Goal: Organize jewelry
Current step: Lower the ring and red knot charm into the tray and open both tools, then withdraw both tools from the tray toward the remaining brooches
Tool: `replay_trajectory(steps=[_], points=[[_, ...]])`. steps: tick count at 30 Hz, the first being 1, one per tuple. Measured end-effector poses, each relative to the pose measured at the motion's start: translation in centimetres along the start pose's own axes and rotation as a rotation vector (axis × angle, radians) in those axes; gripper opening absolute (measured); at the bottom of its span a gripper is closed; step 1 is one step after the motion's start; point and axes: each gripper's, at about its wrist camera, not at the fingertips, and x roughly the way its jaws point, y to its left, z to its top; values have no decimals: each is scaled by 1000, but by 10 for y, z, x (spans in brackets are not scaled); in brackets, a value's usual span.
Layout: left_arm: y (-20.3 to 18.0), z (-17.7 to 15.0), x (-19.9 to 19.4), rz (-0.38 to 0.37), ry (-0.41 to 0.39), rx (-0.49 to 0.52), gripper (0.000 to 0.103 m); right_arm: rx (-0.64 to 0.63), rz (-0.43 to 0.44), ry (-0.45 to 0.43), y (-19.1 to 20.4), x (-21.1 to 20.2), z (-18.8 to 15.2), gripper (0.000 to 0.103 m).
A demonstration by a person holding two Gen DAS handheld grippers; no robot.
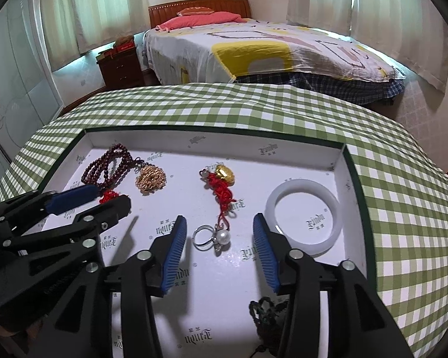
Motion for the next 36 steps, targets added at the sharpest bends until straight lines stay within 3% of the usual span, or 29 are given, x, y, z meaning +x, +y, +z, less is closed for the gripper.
replay_trajectory(steps=[15,24,36], points=[[16,-8,-30,65,-61,-11,80,-15,-34,-54,1,-22,3,72],[25,-16,-76,73,-138,-25,88,9,-45,-101,-3,-54,-2,74],[29,-33,-141,48,-228,-56,90,37,-55,-162,-2,-109,-25,77]])
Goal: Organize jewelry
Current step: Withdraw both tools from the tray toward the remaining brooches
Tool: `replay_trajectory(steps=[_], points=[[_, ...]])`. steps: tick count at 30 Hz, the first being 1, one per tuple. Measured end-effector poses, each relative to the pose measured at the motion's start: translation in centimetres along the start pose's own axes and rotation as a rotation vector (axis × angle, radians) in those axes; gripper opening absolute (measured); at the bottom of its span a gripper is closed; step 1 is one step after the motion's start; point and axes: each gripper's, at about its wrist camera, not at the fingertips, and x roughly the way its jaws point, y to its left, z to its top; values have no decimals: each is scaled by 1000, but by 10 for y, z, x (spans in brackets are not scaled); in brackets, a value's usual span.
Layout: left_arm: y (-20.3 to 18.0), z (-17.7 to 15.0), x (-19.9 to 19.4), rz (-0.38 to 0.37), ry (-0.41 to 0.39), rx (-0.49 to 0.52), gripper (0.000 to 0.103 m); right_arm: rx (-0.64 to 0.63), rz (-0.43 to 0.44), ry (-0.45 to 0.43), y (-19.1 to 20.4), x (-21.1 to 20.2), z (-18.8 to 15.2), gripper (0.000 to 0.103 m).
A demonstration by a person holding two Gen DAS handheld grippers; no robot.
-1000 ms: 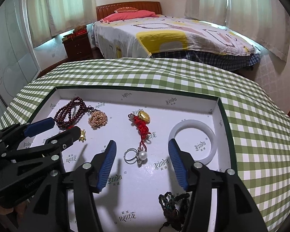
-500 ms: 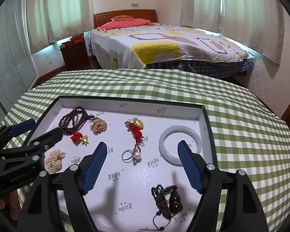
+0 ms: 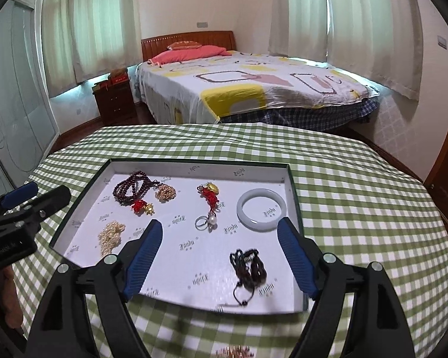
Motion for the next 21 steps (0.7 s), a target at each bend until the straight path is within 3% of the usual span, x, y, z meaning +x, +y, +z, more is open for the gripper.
replay_trajectory(steps=[13,21], points=[[4,-28,-56,14,-62,28,90,26,-24,-14,-3,-44,-32,77],[3,-63,-56,16,-10,64,90,56,-28,50,-7,-37,-76,77]])
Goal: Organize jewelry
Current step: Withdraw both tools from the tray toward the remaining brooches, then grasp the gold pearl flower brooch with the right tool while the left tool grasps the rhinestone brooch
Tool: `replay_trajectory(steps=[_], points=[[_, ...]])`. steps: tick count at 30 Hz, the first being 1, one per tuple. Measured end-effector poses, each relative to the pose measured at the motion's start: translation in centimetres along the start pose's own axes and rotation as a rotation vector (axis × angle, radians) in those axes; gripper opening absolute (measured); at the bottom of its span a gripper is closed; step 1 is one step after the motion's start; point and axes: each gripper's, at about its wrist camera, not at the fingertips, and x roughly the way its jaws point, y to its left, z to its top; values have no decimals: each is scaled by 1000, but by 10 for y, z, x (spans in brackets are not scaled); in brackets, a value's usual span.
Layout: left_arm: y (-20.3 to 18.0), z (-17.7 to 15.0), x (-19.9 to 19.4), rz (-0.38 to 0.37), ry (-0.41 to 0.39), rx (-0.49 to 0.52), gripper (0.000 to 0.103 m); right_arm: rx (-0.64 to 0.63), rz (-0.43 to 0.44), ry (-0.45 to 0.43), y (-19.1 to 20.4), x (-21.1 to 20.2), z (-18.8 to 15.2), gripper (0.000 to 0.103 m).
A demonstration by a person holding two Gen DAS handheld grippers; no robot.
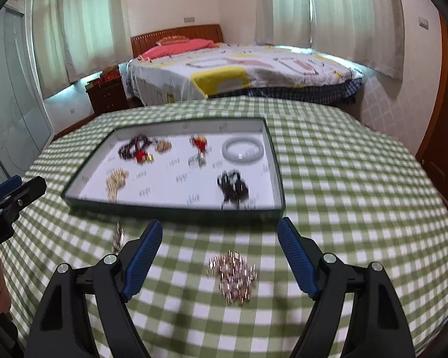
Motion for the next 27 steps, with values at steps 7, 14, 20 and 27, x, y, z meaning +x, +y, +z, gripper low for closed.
replay_trajectory(steps=[7,14,20,27], points=[[-7,-22,5,-4,42,25,90,25,-8,69,-11,19,-23,67],[-10,-28,12,-6,65,32,90,51,-10,113,-20,31,-33,55],[-13,-31,16,-17,79,35,90,13,-19,118,-11,33,-36,36],[-17,-36,19,-36,97,39,90,-4,-20,100,-5,31,-38,24]])
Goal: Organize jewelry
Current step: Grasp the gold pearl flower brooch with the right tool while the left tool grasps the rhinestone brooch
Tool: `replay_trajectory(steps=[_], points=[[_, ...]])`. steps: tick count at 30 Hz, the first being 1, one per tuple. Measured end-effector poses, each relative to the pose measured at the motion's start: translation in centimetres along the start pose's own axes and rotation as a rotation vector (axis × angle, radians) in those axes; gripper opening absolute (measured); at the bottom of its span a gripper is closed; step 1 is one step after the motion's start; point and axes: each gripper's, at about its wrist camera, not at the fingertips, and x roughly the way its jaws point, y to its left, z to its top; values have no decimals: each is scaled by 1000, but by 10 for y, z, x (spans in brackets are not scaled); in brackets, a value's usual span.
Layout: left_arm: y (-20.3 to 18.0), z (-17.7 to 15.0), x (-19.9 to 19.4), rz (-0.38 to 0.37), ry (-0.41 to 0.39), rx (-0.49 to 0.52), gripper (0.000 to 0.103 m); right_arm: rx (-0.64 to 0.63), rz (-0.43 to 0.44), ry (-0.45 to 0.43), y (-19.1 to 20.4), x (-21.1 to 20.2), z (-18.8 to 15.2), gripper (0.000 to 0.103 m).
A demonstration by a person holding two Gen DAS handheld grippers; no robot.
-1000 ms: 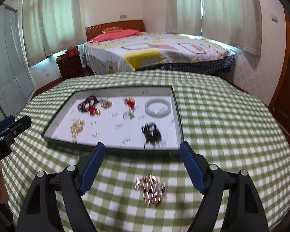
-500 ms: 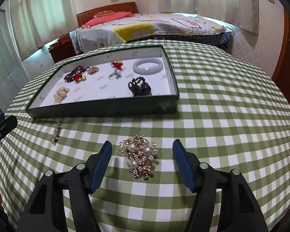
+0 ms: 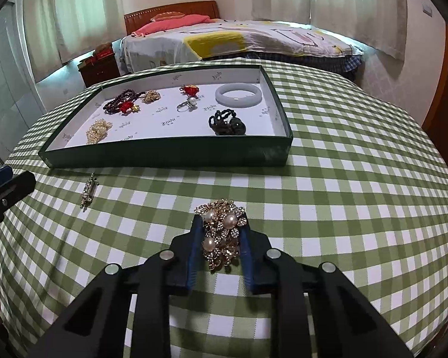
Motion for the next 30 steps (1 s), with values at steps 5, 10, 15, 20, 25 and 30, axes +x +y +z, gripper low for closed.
replay_trajectory(steps=[5,10,15,20,25,30], points=[[-6,-2,7,-22,23,5,90,1,0,-9,0,-3,2,24],[-17,0,21,-40,43,16,88,8,14,-12,-3,-4,2,24],[-28,3,44,-45,82,42,79,18,27,-6,-5,-3,2,24],[-29,2,60,-55,129,54,66,23,36,-6,-6,-1,3,24],[-23,-2,63,-80,144,76,48,24,42,-5,-4,0,4,24],[-21,-2,63,-92,144,71,46,23,42,-6,-3,1,4,24]])
